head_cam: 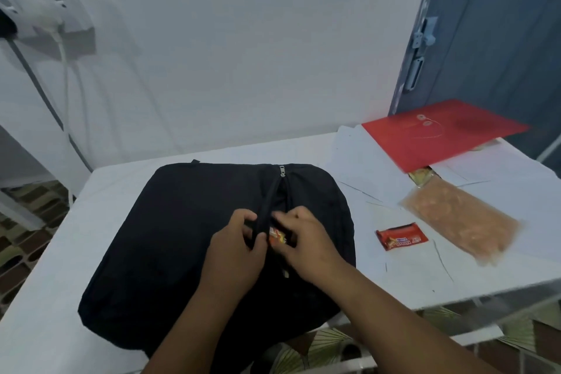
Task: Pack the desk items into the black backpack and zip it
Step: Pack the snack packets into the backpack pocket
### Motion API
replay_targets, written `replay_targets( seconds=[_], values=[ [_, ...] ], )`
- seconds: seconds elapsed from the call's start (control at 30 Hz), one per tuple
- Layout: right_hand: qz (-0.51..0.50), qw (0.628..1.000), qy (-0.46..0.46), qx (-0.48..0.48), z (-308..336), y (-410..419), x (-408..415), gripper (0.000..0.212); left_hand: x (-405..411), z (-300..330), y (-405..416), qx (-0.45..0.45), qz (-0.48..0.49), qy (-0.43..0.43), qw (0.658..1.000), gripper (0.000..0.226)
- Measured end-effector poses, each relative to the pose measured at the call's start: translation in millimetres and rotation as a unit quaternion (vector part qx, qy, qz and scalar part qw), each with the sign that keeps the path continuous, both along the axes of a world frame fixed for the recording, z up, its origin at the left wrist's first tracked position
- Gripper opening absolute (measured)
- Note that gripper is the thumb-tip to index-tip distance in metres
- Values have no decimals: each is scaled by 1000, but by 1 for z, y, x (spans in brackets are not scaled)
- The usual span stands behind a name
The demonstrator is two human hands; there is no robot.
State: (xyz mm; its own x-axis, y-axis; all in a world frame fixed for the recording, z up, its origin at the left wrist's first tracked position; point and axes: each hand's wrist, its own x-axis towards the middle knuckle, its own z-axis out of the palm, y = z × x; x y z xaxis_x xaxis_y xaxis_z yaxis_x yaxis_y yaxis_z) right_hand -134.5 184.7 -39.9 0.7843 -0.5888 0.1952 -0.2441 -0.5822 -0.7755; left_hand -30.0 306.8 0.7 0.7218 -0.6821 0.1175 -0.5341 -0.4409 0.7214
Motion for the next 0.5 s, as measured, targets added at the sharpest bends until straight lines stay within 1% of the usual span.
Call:
replay_targets(
  seconds=[0.03,0.07,0.13,0.17,0.23,0.27,0.3,0.37,0.43,0.47,0.5],
  values=[
    [-26,999,-20,12,3,-1,-5,43,0,-2,2,-5,-3,2,1000,27],
    [-43,998,-38,-4,7,-4,-11,42,0,-3,3,-15,-4,3,1000,25],
    [-91,992,-76,-47,11,-11,-27,25,-3,-6,2,-28,-10,-6,1000,25],
    [-117,987,-85,-73,11,-17,-36,20,-5,-8,1,-28,-18,-19,999,25],
    [-166,978,-76,-102,11,-31,-54,25,-13,-14,-4,-24,-34,-69,997,27],
    [-197,974,-42,-106,10,-40,-65,30,-17,-18,-6,-21,-36,-105,994,28],
    [-224,969,11,-102,7,-50,-75,36,-21,-23,-9,-14,-31,-138,990,30],
    [-268,946,161,-86,-2,-65,-95,46,-26,-36,-12,2,-3,-181,983,36],
    [-269,916,288,-81,-11,-70,-112,56,-29,-51,-14,9,17,-218,976,42],
    [-261,910,312,-74,-15,-69,-118,58,-30,-57,-13,10,23,-232,972,42],
    [-257,912,312,-69,-21,-68,-122,58,-30,-61,-13,9,26,-241,970,42]
  ],
)
